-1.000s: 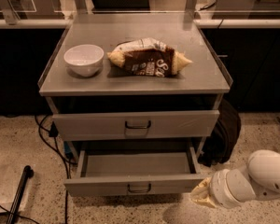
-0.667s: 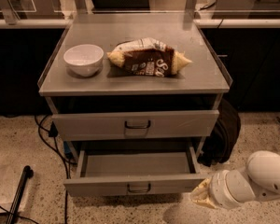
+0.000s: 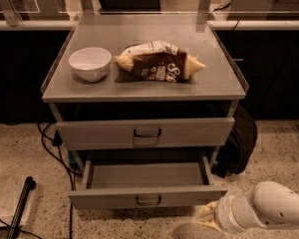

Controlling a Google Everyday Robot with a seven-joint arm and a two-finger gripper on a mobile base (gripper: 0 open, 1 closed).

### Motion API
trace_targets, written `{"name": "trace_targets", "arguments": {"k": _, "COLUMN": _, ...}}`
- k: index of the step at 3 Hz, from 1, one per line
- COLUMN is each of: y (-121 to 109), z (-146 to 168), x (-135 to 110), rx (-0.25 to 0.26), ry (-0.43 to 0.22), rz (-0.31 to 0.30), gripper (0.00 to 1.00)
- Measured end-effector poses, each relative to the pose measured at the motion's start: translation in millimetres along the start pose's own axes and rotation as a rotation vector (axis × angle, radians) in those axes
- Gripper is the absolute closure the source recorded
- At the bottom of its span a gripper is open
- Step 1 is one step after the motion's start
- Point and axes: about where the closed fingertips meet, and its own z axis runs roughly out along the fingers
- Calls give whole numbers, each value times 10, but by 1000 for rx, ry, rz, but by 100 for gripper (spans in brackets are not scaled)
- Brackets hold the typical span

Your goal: Close middle drawer

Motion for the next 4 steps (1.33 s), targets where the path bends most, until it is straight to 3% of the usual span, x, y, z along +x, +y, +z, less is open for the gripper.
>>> {"name": "trace_targets", "arguments": {"k": 2, "y": 48, "z": 857, "x": 131, "rx": -42, "ry": -81, "rz": -29, "gripper": 100}}
{"name": "trace_targets", "arguments": {"k": 4, "y": -27, "z": 901, "x": 170, "rx": 3, "ry": -60, "rz": -73, "gripper": 100}}
